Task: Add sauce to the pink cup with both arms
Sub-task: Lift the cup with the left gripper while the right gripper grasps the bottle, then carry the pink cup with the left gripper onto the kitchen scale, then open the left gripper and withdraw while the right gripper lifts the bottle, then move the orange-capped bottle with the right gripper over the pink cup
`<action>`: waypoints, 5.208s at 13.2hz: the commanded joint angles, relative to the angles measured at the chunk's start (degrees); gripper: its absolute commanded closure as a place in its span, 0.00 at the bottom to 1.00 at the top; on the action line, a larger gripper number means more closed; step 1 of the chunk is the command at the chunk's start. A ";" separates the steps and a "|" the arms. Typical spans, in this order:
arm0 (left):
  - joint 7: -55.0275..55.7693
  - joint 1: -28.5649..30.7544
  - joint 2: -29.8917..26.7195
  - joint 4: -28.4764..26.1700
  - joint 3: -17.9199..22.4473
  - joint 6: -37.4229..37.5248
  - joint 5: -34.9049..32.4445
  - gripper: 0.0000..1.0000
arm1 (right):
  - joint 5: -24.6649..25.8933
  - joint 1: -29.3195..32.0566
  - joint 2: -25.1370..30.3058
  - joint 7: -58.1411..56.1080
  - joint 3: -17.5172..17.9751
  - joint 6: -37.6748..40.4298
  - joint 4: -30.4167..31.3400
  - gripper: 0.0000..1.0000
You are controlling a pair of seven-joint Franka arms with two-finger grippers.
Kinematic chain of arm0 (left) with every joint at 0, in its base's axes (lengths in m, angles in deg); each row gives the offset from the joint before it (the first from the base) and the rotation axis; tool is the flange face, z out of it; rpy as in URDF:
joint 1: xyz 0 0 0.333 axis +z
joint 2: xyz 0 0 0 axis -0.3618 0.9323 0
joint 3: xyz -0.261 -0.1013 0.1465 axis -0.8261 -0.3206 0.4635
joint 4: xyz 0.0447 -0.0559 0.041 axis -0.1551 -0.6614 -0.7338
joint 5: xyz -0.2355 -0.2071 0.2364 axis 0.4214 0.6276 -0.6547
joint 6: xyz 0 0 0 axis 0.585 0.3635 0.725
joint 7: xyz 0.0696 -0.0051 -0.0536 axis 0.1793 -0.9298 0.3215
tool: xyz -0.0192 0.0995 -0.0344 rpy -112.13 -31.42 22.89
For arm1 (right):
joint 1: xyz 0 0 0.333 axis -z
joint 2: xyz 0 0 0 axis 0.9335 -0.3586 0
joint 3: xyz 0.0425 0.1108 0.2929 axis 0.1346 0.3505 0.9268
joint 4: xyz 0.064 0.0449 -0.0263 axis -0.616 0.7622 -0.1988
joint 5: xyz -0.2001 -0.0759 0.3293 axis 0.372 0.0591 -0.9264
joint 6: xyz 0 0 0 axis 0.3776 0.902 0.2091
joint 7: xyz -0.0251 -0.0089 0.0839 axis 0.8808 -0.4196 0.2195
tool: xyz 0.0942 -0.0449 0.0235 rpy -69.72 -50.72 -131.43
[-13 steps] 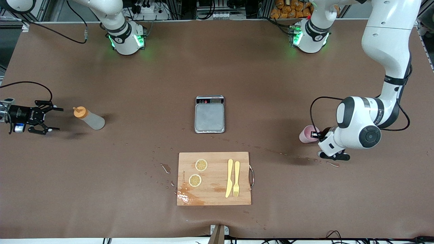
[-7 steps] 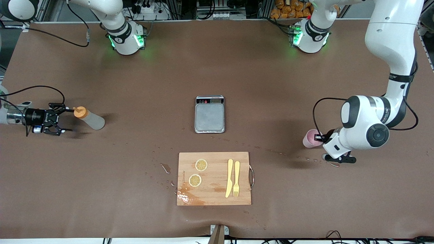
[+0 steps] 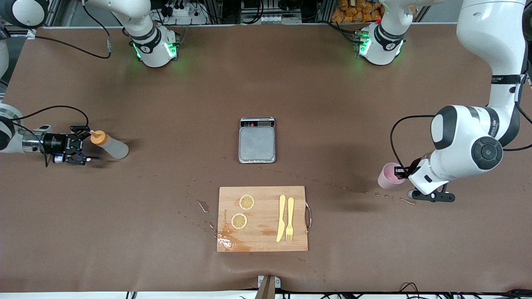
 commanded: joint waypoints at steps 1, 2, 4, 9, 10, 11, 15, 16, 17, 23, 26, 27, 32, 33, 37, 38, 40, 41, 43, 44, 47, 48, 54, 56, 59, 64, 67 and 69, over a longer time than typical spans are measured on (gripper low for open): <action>3.76 -0.66 -1.00 0.24 -1.05 0.78 0.98 1.00 | -1.67 -1.27 -0.30 -2.17 -0.06 -1.33 0.84 0.00; 5.25 -0.75 -0.92 0.59 -1.75 0.78 0.99 1.00 | -2.11 -1.71 -0.48 -2.61 -0.06 -1.33 0.93 0.00; 9.02 -0.84 -0.91 0.68 -4.03 0.78 0.99 1.00 | -2.11 -2.42 -0.66 -3.14 -0.06 -1.51 1.37 0.00; 19.13 -1.37 -0.56 0.76 -10.89 0.69 0.90 1.00 | -2.11 -3.03 -0.66 -5.07 -0.14 -2.65 2.16 0.00; 21.33 -2.50 -0.48 1.03 -11.68 0.69 0.90 1.00 | -2.11 -2.95 -0.66 -5.69 -0.14 -2.57 2.25 0.00; 23.78 -4.43 -0.13 1.81 -11.78 0.69 0.90 1.00 | -2.11 -2.86 -0.66 -5.87 -0.14 -2.48 2.51 0.04; 33.89 -12.69 3.30 5.24 -11.78 0.25 0.90 1.00 | -2.11 -3.03 -0.66 -5.87 -0.14 -2.56 2.78 0.46; 36.09 -14.45 4.17 5.60 -11.78 0.16 0.98 1.00 | -2.11 -3.03 -0.57 -5.78 -0.14 -2.48 2.60 0.50; 38.20 -16.21 5.23 6.64 -11.78 -0.01 0.90 1.00 | -2.11 -2.95 -0.57 -5.52 -0.14 -2.30 2.43 0.55; 47.63 -24.48 11.38 11.40 -11.78 -4.31 0.90 1.00 | -1.42 -3.21 -0.04 -2.37 -0.14 -1.77 0.15 0.60; 49.03 -27.29 13.14 11.40 -11.78 -8.36 0.90 1.00 | -0.97 -4.17 0.40 -0.16 -0.06 -1.16 -1.61 0.58; 49.56 -28.43 13.32 11.40 -11.78 -8.54 0.90 1.00 | -0.71 -4.70 0.83 0.45 -0.14 -1.07 -2.23 0.58; 49.91 -31.07 14.73 11.40 -11.69 -10.47 0.81 1.00 | 0.26 -6.02 1.71 6.07 -0.06 0.77 -5.39 0.58; 49.74 -31.16 15.08 11.40 -11.69 -10.82 0.55 1.00 | 0.43 -6.37 2.24 6.69 -0.06 0.77 -5.57 0.58; 49.65 -31.87 14.82 11.23 -11.69 -10.83 -0.07 0.00 | 0.61 -8.30 4.52 11.00 -0.06 0.69 -5.57 0.58; 49.74 -31.78 14.47 11.22 -11.69 -10.83 0.02 0.00 | 0.78 -9.26 5.22 11.44 -0.06 0.69 -5.57 0.58; 49.65 -31.26 13.16 11.31 -11.69 -10.74 -0.07 0.00 | 2.19 -10.50 7.16 14.59 -0.06 0.42 -5.66 0.58; 49.65 -30.99 12.63 11.31 -11.60 -10.65 -0.07 0.00 | 2.89 -11.72 8.30 15.83 -0.14 0.25 -5.75 0.58; 49.65 -30.64 10.61 11.31 -11.43 -10.30 0.02 0.00 | 3.95 -13.31 9.88 19.07 -0.14 0.07 -6.01 0.58; 49.74 -30.03 9.47 11.31 -11.34 -9.95 0.11 0.00 | 4.56 -14.19 10.67 19.96 -0.14 0.07 -6.19 0.58; 49.21 -25.91 4.99 11.31 -11.43 -5.48 -0.07 0.00 | 8.42 -17.26 13.05 25.23 -0.14 -0.02 -7.76 0.58; 48.69 -23.80 3.32 11.31 -11.43 -3.64 -0.16 0.00 | 8.78 -17.97 13.49 27.51 -0.14 0.07 -8.55 0.58; 34.03 -9.40 -7.41 11.22 -11.43 10.43 -0.16 0.00 | 12.30 -23.94 15.34 37.44 -0.06 -0.19 -11.54 0.58; 30.16 -5.87 -9.69 11.22 -11.43 13.15 -0.16 0.00 | 12.48 -25.70 15.51 40.17 -0.23 -0.28 -11.99 0.58; 22.69 -1.91 -13.56 10.87 -11.34 17.64 -2.42 0.00 | 16.06 -30.08 15.69 48.24 0.03 -0.28 -14.88 0.58; 11.00 3.11 -19.35 9.30 -10.64 23.45 -3.15 0.00 | 19.49 -37.64 18.94 58.54 0.03 -0.28 -15.33 0.59; 3.44 -3.10 -22.70 8.76 0.04 27.83 -3.15 0.00 | 26.34 -44.14 19.65 64.95 0.12 -1.68 -15.33 0.59; 1.84 -6.11 -24.46 8.59 4.12 30.56 -3.06 0.00 | 28.12 -48.28 19.65 69.34 0.03 -3.08 -15.33 0.59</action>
